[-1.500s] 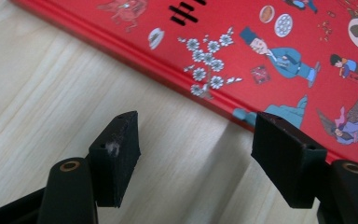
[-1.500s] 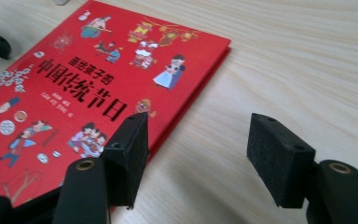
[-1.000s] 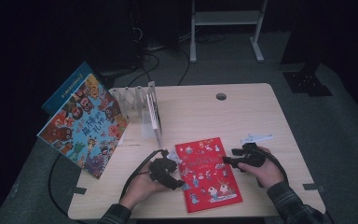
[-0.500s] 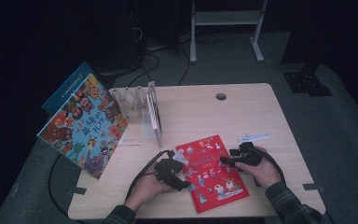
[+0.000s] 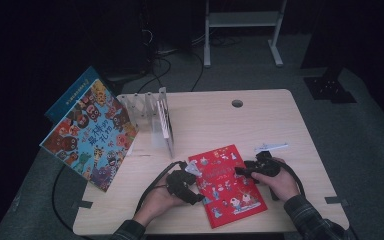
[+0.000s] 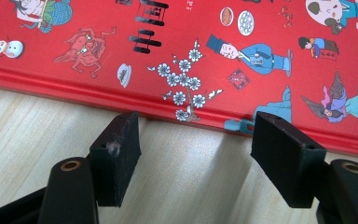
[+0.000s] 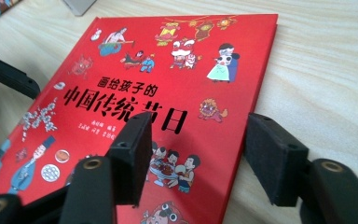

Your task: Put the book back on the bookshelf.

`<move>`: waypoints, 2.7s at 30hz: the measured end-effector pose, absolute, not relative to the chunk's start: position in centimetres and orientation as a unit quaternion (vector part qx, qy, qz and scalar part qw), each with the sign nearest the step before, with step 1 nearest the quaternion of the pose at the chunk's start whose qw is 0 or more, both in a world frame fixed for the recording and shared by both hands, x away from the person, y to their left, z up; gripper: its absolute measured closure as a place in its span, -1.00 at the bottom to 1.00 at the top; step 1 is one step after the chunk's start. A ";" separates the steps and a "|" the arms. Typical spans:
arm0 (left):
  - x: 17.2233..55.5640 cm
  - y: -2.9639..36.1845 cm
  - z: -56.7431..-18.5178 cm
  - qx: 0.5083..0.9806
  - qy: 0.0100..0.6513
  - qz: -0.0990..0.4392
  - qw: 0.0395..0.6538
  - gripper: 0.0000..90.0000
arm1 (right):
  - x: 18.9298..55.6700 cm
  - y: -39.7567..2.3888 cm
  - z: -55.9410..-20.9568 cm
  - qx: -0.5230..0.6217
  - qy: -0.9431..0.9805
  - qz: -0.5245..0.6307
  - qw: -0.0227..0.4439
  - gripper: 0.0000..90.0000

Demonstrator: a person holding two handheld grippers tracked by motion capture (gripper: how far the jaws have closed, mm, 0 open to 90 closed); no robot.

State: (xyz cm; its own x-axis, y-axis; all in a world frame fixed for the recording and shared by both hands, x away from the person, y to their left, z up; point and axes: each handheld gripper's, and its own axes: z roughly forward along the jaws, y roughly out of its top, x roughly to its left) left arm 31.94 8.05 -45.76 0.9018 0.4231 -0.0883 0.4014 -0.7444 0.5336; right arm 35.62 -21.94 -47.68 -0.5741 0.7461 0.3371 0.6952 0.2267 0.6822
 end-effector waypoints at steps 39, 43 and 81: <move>31.9 8.1 -45.8 0.933 0.220 0.020 0.284 -0.30 | 35.5 -22.4 -47.1 0.478 0.787 0.387 0.034 0.44; 31.9 8.1 -45.8 0.933 0.220 0.021 0.283 -0.30 | 35.6 -22.6 -47.2 0.495 0.774 0.394 0.021 0.48; 31.9 8.4 -45.8 0.933 0.220 0.020 0.284 -0.31 | 35.8 -24.3 -44.4 0.467 0.739 0.482 -0.057 0.50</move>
